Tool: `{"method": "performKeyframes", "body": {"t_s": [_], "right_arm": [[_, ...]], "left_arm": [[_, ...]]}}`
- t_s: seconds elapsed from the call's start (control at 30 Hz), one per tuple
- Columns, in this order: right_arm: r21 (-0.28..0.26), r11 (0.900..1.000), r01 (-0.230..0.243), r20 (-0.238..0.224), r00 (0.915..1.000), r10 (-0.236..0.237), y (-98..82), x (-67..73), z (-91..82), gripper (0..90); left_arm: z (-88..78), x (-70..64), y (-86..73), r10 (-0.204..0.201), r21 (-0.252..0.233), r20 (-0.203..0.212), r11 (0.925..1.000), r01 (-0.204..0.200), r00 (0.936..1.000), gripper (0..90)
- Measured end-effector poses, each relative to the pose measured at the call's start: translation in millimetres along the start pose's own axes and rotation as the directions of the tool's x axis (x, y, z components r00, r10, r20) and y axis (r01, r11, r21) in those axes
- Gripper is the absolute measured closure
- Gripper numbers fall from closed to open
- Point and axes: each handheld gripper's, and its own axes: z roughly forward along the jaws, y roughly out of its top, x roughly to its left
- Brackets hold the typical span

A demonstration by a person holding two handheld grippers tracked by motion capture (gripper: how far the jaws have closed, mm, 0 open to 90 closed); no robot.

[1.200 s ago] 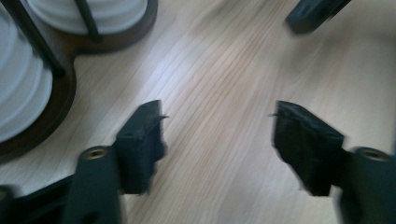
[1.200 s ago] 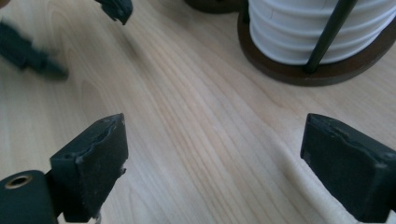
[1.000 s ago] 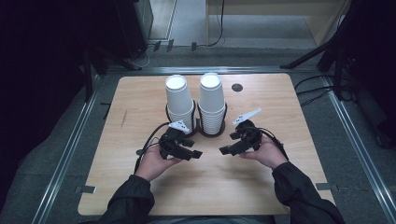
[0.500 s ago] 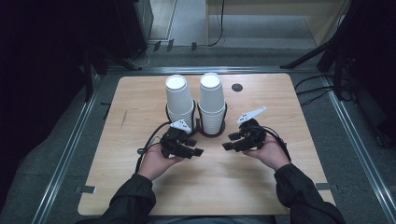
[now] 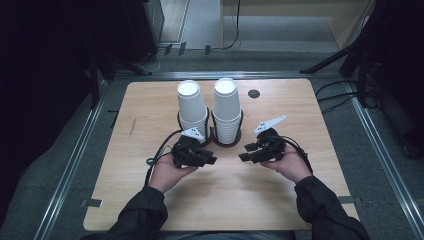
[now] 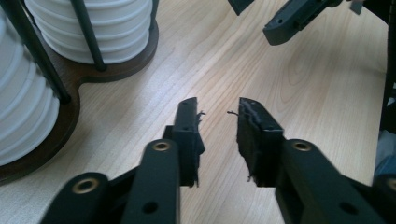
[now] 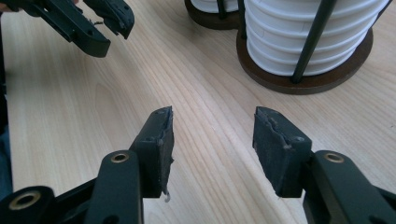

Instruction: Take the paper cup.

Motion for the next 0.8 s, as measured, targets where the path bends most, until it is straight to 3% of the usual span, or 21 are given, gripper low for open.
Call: {"method": "performKeyframes", "body": {"t_s": [0.3,0.43,0.6,0.8], "right_arm": [[-0.005,1.000,0.003,0.003,1.0000,-0.003,1.0,1.3,-5.6,44.6],[0.004,1.000,0.003,0.001,1.0000,-0.003,0.7,1.3,-8.1,42.1],[-0.003,1.000,-0.019,0.003,0.9998,0.019,6.0,0.4,-16.0,42.0],[-0.026,0.999,0.019,0.024,0.9996,-0.018,19.9,1.8,-25.8,39.2]], "left_arm": [[-1.0,1.5,4.4,0.009,-0.002,0.009,1.0000,-0.009,0.9999,81.6],[-2.0,3.2,7.0,-0.012,-0.023,-0.003,0.9997,0.012,0.9999,84.7],[-2.1,5.8,15.7,-0.008,-0.068,-0.034,0.9977,0.005,0.9994,89.7],[-2.7,4.6,32.0,-0.033,-0.113,-0.074,0.9933,0.025,0.9967,89.8]]}}
